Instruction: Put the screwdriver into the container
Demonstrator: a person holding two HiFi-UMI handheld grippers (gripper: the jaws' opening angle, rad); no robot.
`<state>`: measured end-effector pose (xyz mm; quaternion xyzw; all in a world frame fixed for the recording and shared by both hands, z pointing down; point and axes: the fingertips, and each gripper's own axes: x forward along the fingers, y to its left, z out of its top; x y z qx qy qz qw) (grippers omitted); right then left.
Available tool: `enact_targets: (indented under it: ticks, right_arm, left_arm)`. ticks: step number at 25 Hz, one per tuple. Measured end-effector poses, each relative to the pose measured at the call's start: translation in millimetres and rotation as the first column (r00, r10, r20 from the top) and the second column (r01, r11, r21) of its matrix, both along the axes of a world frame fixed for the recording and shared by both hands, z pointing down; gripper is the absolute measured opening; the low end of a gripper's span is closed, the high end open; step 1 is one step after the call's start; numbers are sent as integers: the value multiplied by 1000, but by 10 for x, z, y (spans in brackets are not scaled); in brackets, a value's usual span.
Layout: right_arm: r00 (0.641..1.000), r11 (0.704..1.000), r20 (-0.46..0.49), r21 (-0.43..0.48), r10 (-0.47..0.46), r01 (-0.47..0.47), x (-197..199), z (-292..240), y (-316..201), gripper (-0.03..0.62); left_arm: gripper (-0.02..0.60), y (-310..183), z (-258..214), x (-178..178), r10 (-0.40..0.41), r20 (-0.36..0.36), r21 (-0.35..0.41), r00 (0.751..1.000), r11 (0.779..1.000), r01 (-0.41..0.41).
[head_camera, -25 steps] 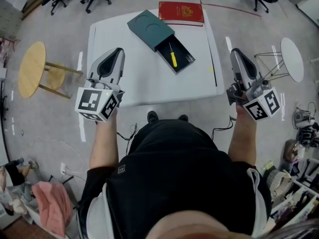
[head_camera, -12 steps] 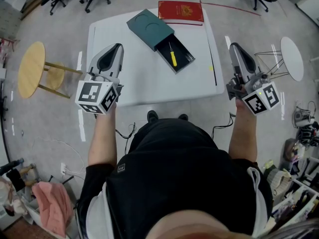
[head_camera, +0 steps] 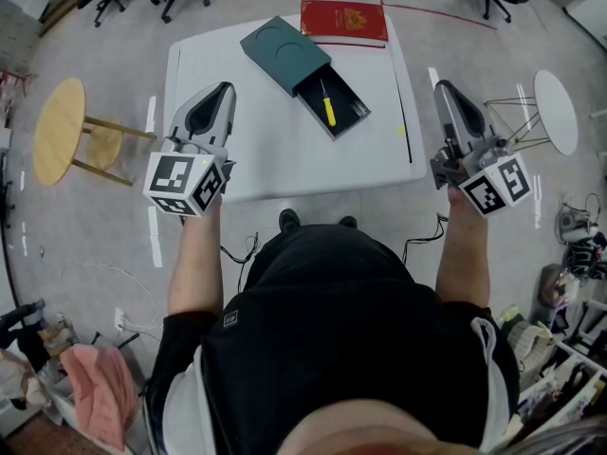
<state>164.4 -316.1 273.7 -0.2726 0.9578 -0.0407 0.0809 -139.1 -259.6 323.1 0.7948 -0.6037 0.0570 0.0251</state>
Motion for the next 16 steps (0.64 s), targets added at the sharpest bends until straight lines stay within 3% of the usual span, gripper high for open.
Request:
enact_targets:
  ticks: [16]
  right_arm:
    - [1000, 999, 1, -28, -22, 22, -32, 110, -21, 29]
  left_arm:
    - [21, -18, 27, -2, -18, -6, -3, 1000, 1000, 18]
